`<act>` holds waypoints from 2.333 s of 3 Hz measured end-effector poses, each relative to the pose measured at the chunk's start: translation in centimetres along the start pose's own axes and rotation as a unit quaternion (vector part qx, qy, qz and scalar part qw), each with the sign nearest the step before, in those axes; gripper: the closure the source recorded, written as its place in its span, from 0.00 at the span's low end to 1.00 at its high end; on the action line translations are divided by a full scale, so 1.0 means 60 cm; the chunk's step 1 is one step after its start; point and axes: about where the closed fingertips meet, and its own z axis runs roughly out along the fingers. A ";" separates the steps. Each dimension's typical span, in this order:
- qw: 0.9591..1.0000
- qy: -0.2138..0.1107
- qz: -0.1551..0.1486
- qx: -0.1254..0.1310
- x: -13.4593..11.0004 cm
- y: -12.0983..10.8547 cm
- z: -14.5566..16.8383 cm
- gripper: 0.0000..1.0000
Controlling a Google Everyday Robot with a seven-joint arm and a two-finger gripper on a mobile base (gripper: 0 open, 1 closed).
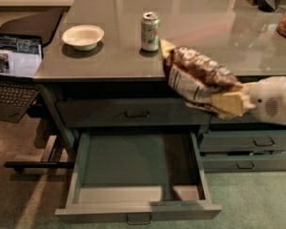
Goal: Place brown chip bag into middle drawer
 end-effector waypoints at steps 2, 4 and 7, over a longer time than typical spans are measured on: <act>0.995 0.044 -0.086 -0.030 0.047 0.117 0.131 1.00; 0.986 0.109 -0.123 -0.028 0.133 0.109 0.229 1.00; 0.968 0.165 -0.176 -0.061 0.230 0.060 0.282 1.00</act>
Offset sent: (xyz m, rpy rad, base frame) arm -0.0039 0.1491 -0.0811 -0.1983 -0.0398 0.2027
